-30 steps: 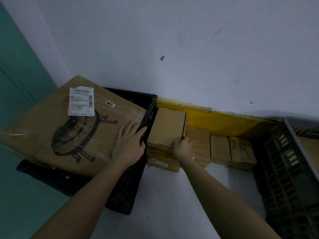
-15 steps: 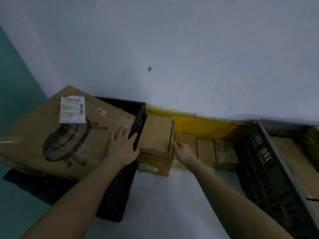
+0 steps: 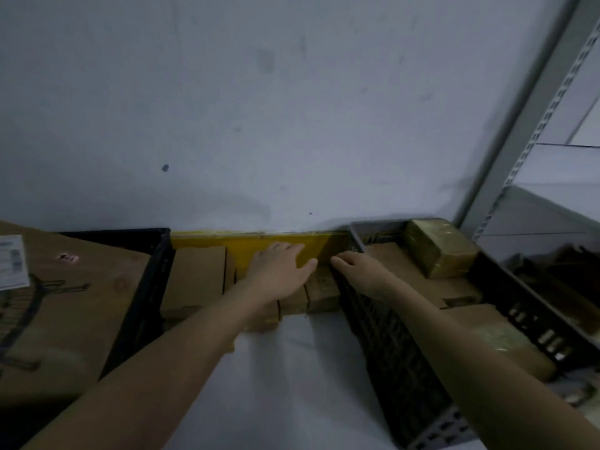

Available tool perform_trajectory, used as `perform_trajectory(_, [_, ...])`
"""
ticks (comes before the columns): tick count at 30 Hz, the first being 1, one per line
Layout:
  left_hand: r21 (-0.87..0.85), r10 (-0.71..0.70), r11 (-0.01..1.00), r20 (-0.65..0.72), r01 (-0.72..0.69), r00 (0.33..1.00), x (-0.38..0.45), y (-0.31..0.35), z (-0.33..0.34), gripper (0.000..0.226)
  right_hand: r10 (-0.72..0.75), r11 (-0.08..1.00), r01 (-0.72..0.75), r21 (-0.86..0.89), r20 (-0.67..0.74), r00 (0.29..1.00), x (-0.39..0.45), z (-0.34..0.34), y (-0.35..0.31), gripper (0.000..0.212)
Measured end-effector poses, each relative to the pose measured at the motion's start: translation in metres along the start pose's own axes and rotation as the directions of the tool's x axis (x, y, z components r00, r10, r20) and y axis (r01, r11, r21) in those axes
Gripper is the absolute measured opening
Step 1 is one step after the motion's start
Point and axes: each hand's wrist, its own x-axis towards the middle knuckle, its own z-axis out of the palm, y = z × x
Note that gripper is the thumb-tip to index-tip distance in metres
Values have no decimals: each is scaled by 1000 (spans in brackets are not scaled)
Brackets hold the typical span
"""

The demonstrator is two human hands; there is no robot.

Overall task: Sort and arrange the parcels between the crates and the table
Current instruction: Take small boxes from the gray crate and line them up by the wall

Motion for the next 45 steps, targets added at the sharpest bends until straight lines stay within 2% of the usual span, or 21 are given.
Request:
perform_trajectory(3, [-18,55,998,35,-54,998,5,38,9,66,72,997,-72,11,-13,997,-15,-32,43,44])
perform_trajectory(6, [-26,88,996,48,-87,995,16,71,22,65,131,991,-130,25,-38,991,-22,-57,84,52])
perform_trajectory(12, [-43,77,996,31,-76,997,47,130,64,64,190,981,-184,65,-103,976,-31,-79,167,51])
perform_trajectory(17, [-84,38,996,14,-37,999,67,189,115,57,219,965,-191,181,-150,964,-27,-81,242,45])
perform_trajectory(19, [-45,35,998,2,-35,999,76,209,131,55,244,950,-189,251,-212,946,-26,-79,269,42])
perform_trajectory(22, [27,-2,1000,-31,3,1000,93,229,145,53,339,887,-223,405,-242,909,-18,-78,302,48])
perform_trajectory(27, [25,-173,985,-30,173,985,105,224,170,49,402,803,-198,563,-267,876,10,-92,330,69])
perform_trajectory(31, [-10,-176,984,-117,176,978,100,220,175,50,383,812,-175,556,-281,880,27,-94,336,76])
perform_trajectory(33, [-22,-218,976,-149,217,965,101,223,171,57,366,827,-164,538,-294,883,34,-93,335,79])
perform_trajectory(35, [-67,-329,944,-139,322,934,102,223,170,69,371,821,-168,545,-286,884,42,-93,332,81])
perform_trajectory(38, [-157,-480,869,-42,469,876,105,219,169,84,409,806,-213,552,-260,874,53,-93,324,74])
perform_trajectory(41, [-126,-525,845,-14,519,851,110,217,170,87,433,741,-187,645,-247,867,64,-92,319,51])
perform_trajectory(42, [-110,-534,842,-20,529,845,111,216,171,86,438,713,-182,677,-227,870,67,-94,318,53])
perform_trajectory(45, [-102,-538,840,-29,533,843,112,214,175,86,521,596,-252,762,-128,844,78,-98,317,93])
